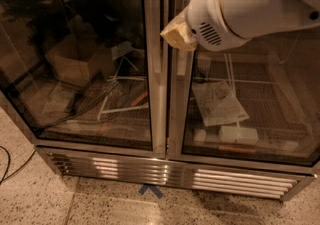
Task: Place blue chip bag into bottom drawer
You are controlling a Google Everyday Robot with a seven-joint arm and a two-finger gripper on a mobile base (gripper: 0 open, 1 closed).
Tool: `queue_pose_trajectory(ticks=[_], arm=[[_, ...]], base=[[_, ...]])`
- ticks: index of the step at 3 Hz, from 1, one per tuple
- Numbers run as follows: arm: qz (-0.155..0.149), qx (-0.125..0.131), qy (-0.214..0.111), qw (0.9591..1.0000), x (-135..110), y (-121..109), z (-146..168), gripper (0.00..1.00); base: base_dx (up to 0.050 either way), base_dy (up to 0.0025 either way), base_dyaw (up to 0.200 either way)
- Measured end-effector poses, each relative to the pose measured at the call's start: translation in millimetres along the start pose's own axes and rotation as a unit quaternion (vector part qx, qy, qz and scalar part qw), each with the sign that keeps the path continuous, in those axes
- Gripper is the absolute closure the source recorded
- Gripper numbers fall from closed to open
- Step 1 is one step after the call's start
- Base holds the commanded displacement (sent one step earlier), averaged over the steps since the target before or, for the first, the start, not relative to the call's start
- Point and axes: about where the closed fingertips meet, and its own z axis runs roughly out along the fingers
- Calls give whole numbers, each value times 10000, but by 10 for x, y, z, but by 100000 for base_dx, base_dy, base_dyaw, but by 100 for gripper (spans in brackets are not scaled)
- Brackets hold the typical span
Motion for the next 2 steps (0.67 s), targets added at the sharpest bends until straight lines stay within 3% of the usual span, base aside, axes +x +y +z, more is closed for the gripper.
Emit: queue_pose_trajectory(ticks=[1,2], arm=[[182,-1,-38,9998,28,-221,308,100],[170,2,-167,9997,-79,-281,378,100]], base=[[0,0,0],[0,0,0]])
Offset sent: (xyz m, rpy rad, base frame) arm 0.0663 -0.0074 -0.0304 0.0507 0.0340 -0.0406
